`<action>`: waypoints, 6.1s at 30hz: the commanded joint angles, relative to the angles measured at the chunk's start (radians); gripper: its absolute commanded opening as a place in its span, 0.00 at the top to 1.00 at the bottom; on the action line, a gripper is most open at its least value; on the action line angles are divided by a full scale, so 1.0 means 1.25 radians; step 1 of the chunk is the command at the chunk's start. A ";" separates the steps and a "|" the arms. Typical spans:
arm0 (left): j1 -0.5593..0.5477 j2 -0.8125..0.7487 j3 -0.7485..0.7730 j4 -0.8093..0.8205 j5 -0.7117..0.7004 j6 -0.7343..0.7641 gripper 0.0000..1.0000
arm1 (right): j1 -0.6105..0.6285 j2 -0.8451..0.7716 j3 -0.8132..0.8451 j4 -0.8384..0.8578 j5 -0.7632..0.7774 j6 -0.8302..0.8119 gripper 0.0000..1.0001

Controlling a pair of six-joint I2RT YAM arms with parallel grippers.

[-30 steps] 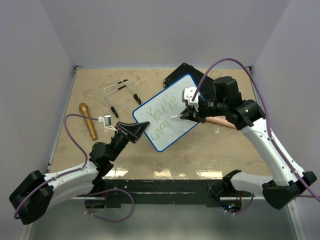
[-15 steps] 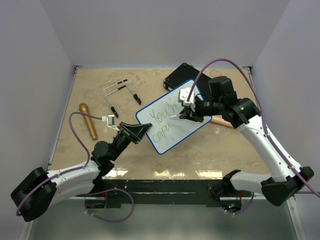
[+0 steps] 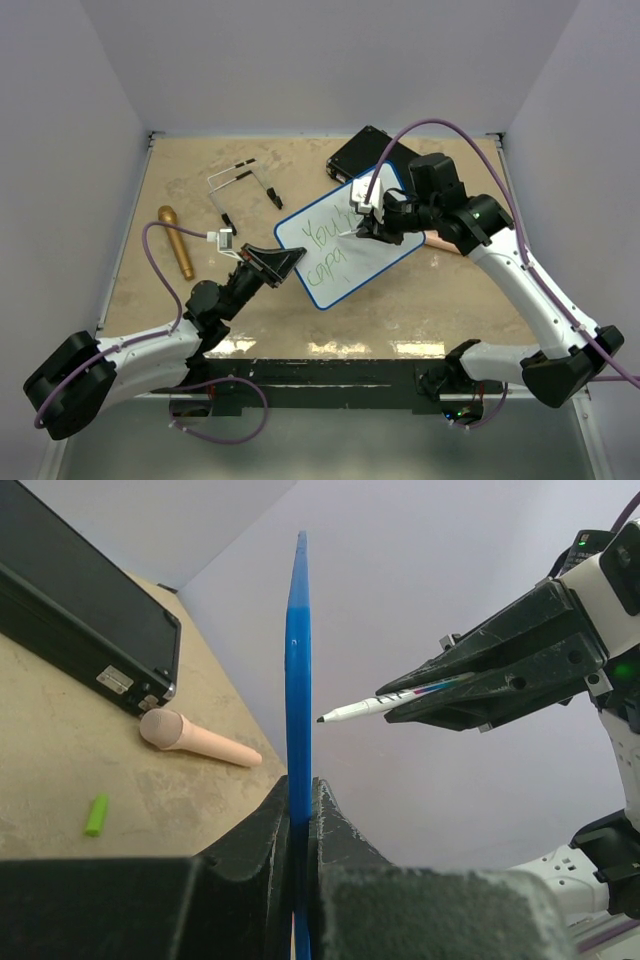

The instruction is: Write a sentence on the whiteboard

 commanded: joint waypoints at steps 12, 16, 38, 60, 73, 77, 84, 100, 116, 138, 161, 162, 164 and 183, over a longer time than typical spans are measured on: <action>0.004 -0.036 0.058 0.140 0.001 -0.009 1.00 | 0.003 -0.009 -0.010 0.035 0.038 0.015 1.00; 0.004 -0.041 0.060 0.141 -0.001 -0.002 1.00 | 0.003 -0.010 -0.014 0.034 0.038 0.014 1.00; 0.006 -0.044 0.089 0.134 -0.029 0.027 1.00 | 0.004 -0.050 -0.077 -0.018 0.031 -0.018 1.00; 0.007 -0.120 0.033 0.105 -0.001 0.152 1.00 | -0.079 -0.131 -0.050 -0.031 -0.212 -0.105 1.00; 0.005 -0.056 0.032 0.170 -0.056 0.050 1.00 | -0.079 -0.118 -0.073 0.088 -0.159 -0.007 1.00; 0.004 -0.065 0.048 0.137 -0.082 0.052 1.00 | -0.076 -0.113 -0.075 0.099 -0.159 0.016 1.00; -0.012 -0.052 0.057 0.144 -0.107 0.052 1.00 | -0.036 -0.089 -0.074 0.120 -0.109 0.043 1.00; -0.023 -0.034 0.065 0.176 -0.115 0.061 1.00 | -0.021 -0.068 -0.085 0.141 -0.027 0.074 1.00; -0.023 -0.039 0.060 0.184 -0.112 0.061 1.00 | -0.001 -0.033 -0.080 0.141 0.019 0.078 1.00; -0.023 -0.077 0.064 0.155 -0.144 0.083 1.00 | -0.006 -0.054 -0.100 0.147 0.090 0.096 1.00; -0.023 -0.031 0.084 0.179 -0.143 0.085 1.00 | 0.007 -0.020 -0.057 0.094 0.002 0.061 1.00; -0.023 -0.031 0.082 0.180 -0.142 0.085 1.00 | 0.004 -0.029 -0.049 0.092 -0.001 0.061 1.00; -0.023 -0.033 0.074 0.175 -0.144 0.086 1.00 | -0.026 -0.043 -0.038 0.095 -0.024 0.067 1.00; -0.023 -0.025 0.064 0.182 -0.103 0.069 1.00 | -0.068 -0.032 -0.031 0.127 -0.030 0.097 1.00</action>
